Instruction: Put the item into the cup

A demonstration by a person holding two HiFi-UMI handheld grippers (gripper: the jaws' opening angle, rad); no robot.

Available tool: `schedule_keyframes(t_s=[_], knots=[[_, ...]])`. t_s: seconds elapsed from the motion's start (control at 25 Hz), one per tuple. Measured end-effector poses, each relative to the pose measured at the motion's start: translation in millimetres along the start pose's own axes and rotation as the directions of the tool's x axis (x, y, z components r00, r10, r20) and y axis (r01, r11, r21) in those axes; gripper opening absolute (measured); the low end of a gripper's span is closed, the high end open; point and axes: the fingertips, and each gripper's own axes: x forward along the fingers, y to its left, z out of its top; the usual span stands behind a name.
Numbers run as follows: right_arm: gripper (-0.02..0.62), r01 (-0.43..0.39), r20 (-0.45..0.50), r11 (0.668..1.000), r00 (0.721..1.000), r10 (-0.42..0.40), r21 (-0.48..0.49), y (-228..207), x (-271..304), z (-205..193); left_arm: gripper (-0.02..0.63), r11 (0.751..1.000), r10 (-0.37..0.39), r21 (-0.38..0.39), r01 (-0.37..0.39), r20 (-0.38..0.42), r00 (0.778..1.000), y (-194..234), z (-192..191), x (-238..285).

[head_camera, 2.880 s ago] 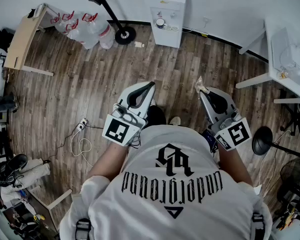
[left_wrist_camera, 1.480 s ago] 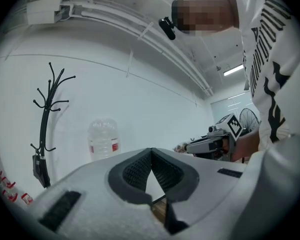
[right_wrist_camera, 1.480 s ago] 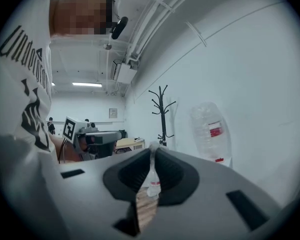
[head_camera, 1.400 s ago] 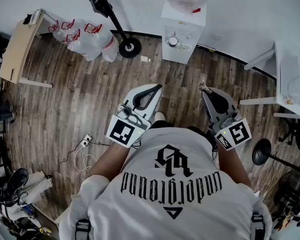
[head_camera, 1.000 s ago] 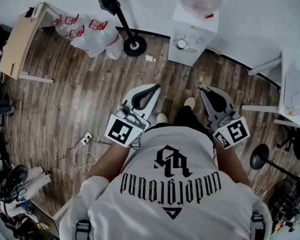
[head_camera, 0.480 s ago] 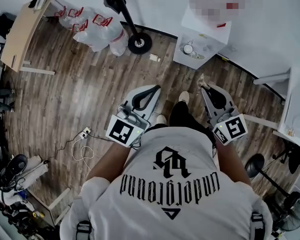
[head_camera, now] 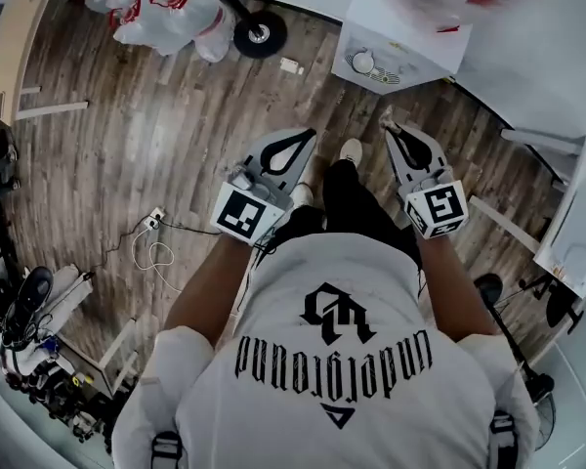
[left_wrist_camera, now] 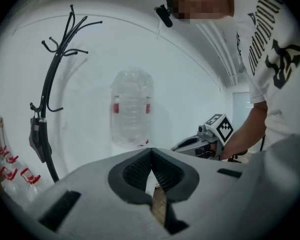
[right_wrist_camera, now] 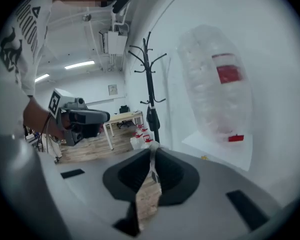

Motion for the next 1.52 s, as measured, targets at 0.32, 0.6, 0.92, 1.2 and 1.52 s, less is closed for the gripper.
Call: schedule_keyframes(t_s=[0.32, 0.6, 0.92, 1.2, 1.52], knots=[[0.041, -0.036, -0.135, 0.996, 0.99, 0.046, 0.081, -94, 84, -143, 0.008, 0.997, 0.014, 0.074, -0.008, -0.075, 0.997, 37, -110, 110], [0.043, -0.013, -0.205, 0.991, 0.978, 0.04, 0.131, -135, 155, -233, 0.008, 0.998, 0.014, 0.062, -0.005, -0.144, 0.99, 62, -191, 162], [0.044, 0.055, -0.3, 0.985, 0.954, -0.003, 0.166, -166, 223, -302, 0.008, 0.998, -0.014, 0.055, 0.025, -0.182, 0.983, 99, -247, 217], [0.051, 0.108, -0.358, 0.975, 0.933, -0.032, 0.195, -196, 261, -344, 0.008, 0.996, 0.088, -0.005, -0.091, -0.204, 0.975, 140, -288, 246], [0.109, 0.14, -0.398, 0.967, 0.916, -0.046, 0.211, -211, 283, -370, 0.008, 0.996, 0.085, -0.017, -0.091, -0.228, 0.97, 144, -304, 241]])
